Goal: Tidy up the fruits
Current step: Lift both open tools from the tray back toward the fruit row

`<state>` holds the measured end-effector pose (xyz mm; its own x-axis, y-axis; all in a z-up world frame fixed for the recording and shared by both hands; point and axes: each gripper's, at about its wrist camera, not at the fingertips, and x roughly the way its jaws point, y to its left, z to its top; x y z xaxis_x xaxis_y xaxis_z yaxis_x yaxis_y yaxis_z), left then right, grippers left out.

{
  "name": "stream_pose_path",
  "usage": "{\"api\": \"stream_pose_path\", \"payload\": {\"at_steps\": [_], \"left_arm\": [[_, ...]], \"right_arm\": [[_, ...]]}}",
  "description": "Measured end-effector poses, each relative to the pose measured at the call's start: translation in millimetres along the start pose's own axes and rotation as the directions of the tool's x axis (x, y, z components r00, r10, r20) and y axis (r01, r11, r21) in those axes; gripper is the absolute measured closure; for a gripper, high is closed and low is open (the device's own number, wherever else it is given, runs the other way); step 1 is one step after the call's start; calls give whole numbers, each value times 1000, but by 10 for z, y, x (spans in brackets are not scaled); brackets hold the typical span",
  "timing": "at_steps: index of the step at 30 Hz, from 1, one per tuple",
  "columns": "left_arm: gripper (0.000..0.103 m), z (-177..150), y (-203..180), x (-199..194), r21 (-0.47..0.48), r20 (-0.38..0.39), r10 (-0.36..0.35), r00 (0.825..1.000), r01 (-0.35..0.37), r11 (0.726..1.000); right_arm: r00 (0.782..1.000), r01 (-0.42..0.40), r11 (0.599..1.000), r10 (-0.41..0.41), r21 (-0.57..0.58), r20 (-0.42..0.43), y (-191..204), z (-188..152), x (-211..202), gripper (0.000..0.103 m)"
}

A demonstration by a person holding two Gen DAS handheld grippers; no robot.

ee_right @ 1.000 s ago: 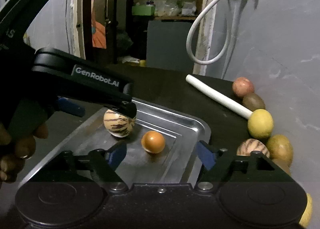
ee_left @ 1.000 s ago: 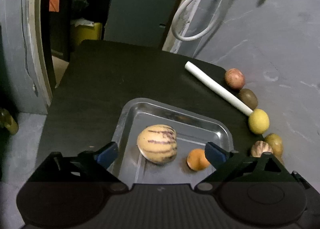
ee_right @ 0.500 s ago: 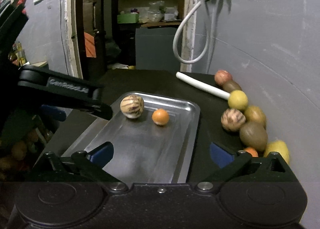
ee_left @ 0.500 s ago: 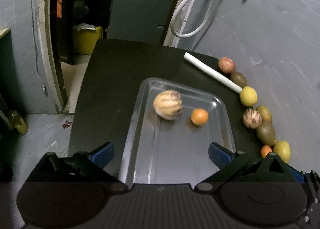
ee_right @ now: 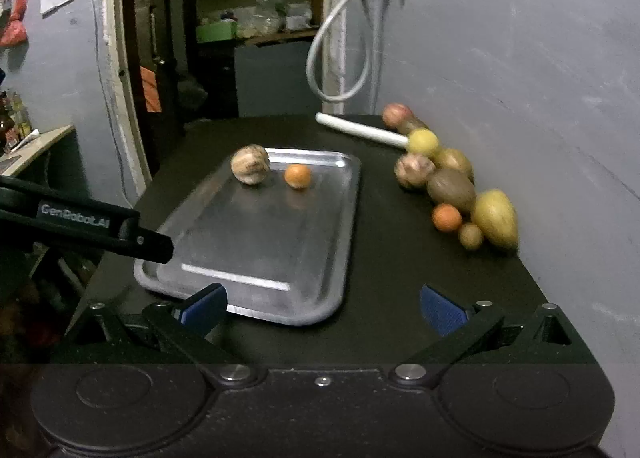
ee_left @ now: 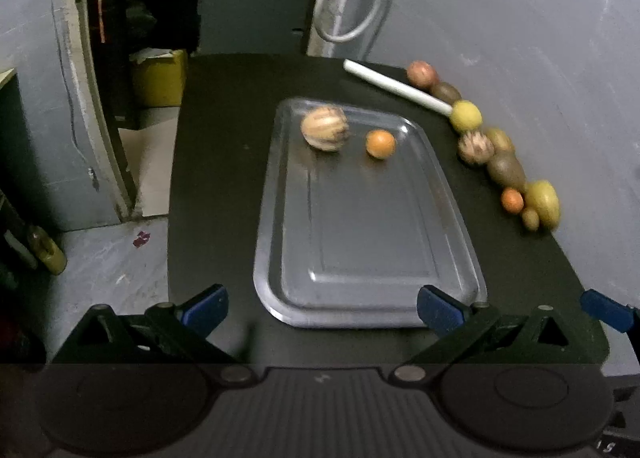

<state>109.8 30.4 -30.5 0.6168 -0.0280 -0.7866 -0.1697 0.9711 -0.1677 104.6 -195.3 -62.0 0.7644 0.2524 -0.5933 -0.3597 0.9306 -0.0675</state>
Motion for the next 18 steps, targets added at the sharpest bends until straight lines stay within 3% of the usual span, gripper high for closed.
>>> {"api": "stream_pose_path", "payload": {"at_steps": [10,18], "left_arm": [[1,-196,-269,27,94,-70,-55,996,61,994],[1,-64,-594,165,149,-83,-105,991,117,982]], "right_arm": [[994,107,989,-105,99,-24,-262,-274,-213,1],[978,210,967,-207,147,-35,-521,-291,-174,1]]}}
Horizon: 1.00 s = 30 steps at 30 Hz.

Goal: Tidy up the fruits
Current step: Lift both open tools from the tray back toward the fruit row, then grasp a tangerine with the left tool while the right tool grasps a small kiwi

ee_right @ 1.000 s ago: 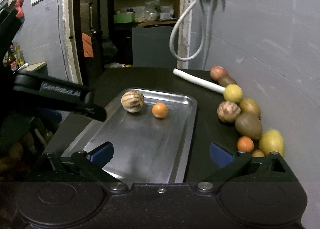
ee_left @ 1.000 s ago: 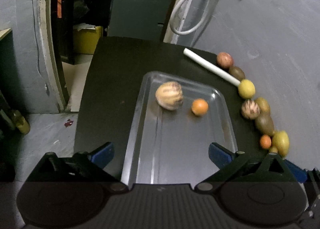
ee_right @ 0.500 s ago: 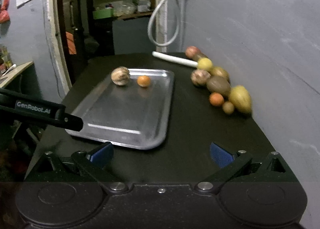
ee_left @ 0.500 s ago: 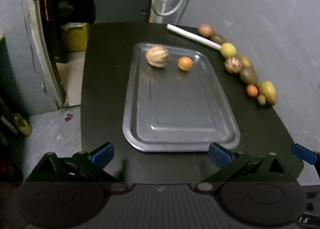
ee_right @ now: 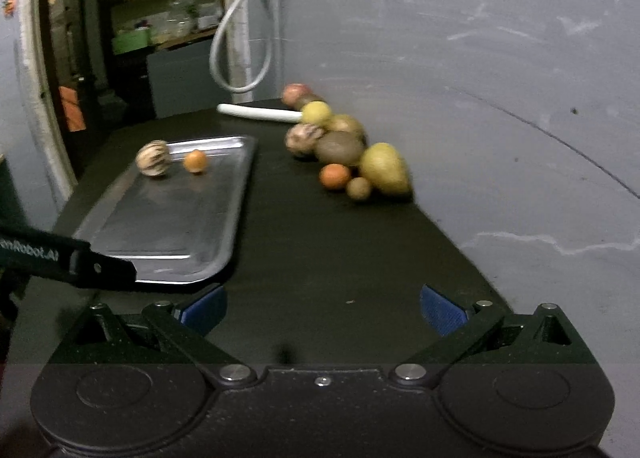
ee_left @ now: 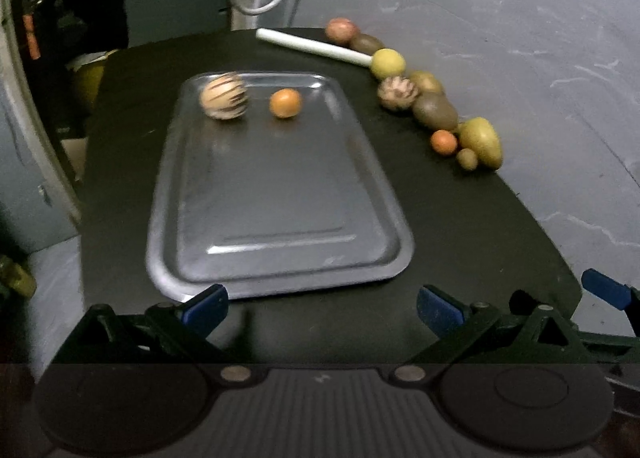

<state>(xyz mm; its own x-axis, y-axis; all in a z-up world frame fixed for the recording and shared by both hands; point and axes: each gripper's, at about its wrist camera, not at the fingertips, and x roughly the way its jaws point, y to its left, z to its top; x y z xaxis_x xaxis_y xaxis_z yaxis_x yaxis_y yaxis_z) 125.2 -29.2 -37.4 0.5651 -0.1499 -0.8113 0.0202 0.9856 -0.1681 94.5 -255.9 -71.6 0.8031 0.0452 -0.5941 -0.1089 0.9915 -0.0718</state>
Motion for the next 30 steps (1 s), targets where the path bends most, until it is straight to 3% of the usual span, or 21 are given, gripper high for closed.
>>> {"api": "stream_pose_path", "payload": {"at_steps": [8,16,30], "left_arm": [[1,396,-246,343,19,-2,-53,999,53,998],[1,852,-564,834,90,-19,-96,995,98,991],[2,1308,-971,1511,210,-46,-166,985,172,962]], "right_arm": [[999,53,999,-53,-1,-2,-230,98,239,1],[1000,15,1000,-15,-5,-22,-351,285,644,2],[997,-50,999,49,-16,-58,-360,557,1356,28]]}}
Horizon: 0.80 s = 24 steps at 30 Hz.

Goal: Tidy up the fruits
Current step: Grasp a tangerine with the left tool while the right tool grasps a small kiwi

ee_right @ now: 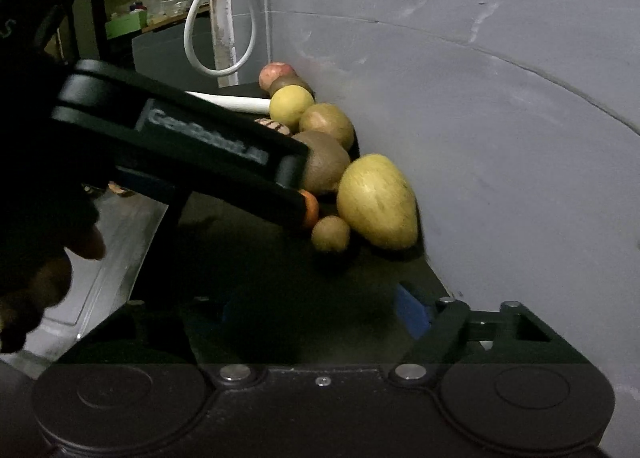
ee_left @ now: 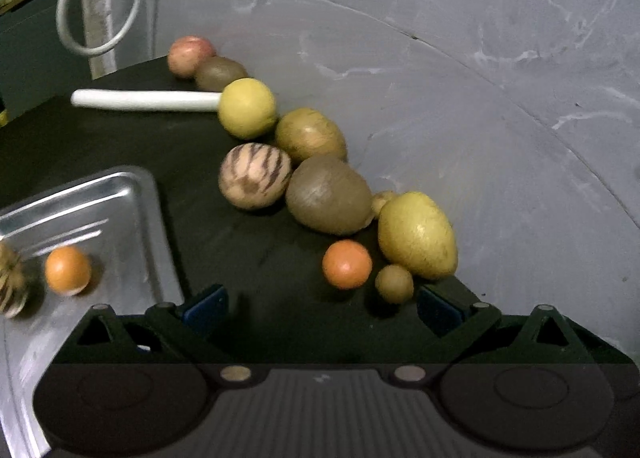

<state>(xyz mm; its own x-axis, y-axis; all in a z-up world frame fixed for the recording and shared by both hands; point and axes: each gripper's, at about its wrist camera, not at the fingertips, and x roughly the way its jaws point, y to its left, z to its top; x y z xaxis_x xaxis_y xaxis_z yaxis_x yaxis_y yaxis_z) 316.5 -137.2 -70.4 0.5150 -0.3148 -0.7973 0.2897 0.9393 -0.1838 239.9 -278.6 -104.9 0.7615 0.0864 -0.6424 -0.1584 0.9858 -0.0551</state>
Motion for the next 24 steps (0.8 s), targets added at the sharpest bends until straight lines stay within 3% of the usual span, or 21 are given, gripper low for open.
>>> {"api": "stream_pose_path", "payload": {"at_steps": [18,22,24], "left_arm": [[42,175,95,305,-26,-37,-69,997,68,997],[50,174,95,342,-33,-48,-85,995,83,996],[59,175,84,341,-37,-48,-103,993,102,994]], "right_arm": [[1000,17,1000,-17,25,13,-19,234,398,72],[1000,23,999,-23,28,13,-8,256,437,75],[1000,25,999,-25,30,14,-14,234,424,75]]}}
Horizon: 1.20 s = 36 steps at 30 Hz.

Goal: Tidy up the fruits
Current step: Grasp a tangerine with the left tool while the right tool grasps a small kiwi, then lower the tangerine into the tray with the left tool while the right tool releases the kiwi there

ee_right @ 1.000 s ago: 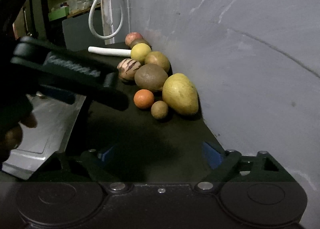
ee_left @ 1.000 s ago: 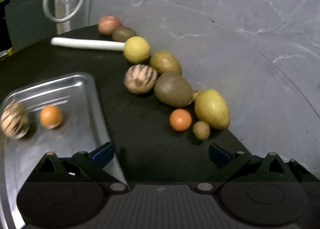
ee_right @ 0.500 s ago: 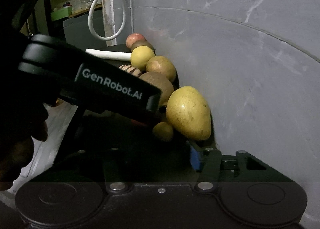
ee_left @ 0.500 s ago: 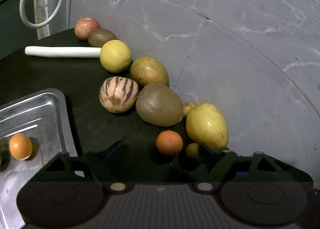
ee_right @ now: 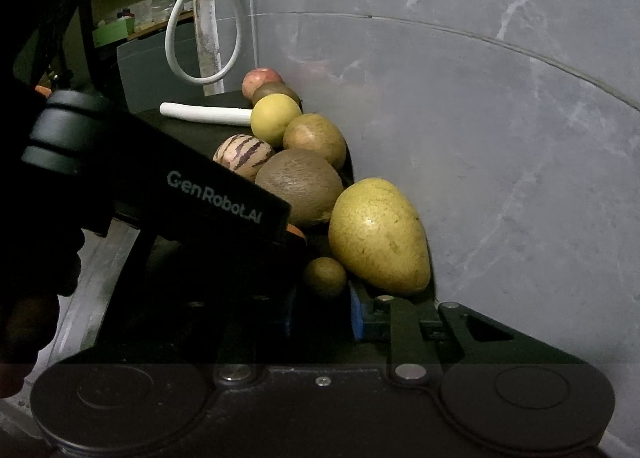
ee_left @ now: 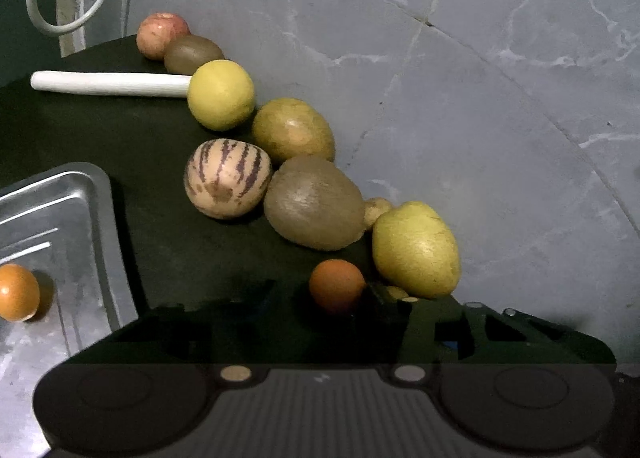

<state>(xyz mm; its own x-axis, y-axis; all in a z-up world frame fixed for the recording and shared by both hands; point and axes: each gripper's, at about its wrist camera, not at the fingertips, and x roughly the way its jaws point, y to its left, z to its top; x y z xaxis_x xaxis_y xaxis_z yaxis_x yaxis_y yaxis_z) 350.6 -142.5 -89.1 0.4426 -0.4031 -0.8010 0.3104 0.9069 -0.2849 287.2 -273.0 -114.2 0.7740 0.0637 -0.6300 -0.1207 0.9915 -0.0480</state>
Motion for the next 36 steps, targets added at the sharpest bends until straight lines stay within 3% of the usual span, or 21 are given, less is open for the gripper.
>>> {"api": "stream_pose_path", "payload": {"at_steps": [3,10,17,26,36], "left_arm": [[70,-10,-10,-9,-6,1,-29,1000,29,1000],[71,-103,73,-99,-52,16,-43,999,44,998],[71,-228,260,-427,-123,77,-25,997,34,992],[71,-402,703,-951,-248,145,91,985,-53,967],[71,-666,1318,-1282,-417,147,229,962,-150,896]], "right_arm": [[1000,1,1000,-1,0,-1,-3,-9,-11,75],[1000,-6,1000,6,-21,12,25,-39,-113,75],[999,-38,997,40,-61,33,180,-42,-259,75],[984,-160,975,170,-151,53,654,123,-281,75],[941,-328,906,339,-267,-8,1266,301,-28,75]]}}
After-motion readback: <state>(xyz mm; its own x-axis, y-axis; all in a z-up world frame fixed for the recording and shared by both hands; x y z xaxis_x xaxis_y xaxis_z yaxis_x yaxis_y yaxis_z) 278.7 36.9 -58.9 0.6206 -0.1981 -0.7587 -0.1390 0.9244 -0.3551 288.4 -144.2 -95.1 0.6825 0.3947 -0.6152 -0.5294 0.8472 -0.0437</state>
